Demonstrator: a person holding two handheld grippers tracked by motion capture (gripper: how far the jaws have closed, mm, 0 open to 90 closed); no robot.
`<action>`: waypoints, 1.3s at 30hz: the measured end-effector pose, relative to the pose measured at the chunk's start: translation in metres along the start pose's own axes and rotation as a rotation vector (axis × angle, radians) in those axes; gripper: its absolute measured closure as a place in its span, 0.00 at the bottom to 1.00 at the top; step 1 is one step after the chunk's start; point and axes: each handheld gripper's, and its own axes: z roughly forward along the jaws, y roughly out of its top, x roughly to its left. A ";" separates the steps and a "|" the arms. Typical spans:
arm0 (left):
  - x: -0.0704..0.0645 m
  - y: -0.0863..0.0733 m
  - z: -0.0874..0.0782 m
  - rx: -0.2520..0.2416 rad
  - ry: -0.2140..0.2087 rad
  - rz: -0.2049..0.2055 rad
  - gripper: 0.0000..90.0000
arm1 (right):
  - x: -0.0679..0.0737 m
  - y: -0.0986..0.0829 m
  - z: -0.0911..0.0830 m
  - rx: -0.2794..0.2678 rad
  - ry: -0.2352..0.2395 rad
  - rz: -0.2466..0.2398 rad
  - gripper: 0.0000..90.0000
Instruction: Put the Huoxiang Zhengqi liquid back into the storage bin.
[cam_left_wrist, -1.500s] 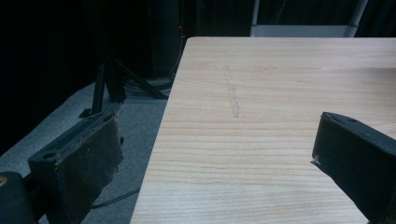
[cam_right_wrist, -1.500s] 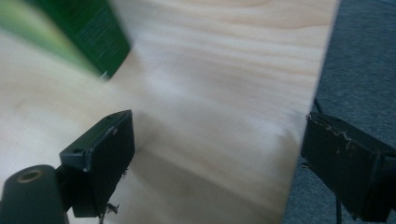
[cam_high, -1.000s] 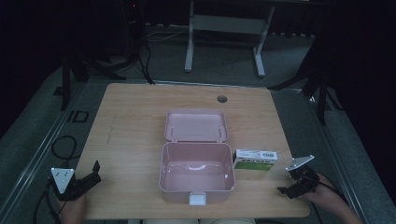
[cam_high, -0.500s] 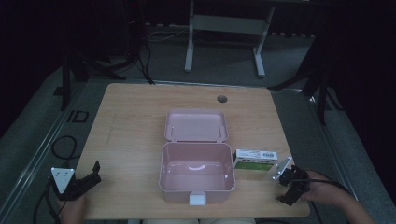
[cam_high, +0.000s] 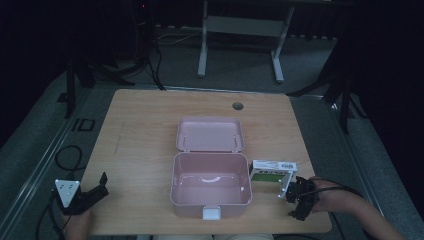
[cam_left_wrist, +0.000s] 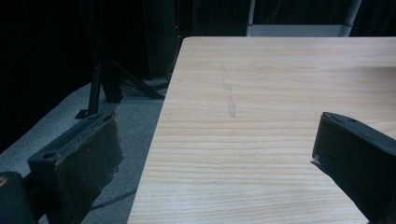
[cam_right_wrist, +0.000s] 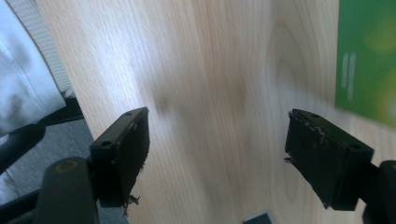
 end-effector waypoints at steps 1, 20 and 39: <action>0.000 0.000 0.000 0.000 -0.001 0.000 0.02 | 0.001 0.003 0.000 0.003 0.003 -0.016 0.26; 0.000 0.000 0.000 0.001 -0.006 0.000 0.02 | 0.014 0.059 -0.010 0.047 0.034 -0.186 0.26; 0.001 0.000 0.000 0.004 -0.010 0.001 0.02 | 0.011 0.080 -0.054 0.029 0.027 -0.231 0.29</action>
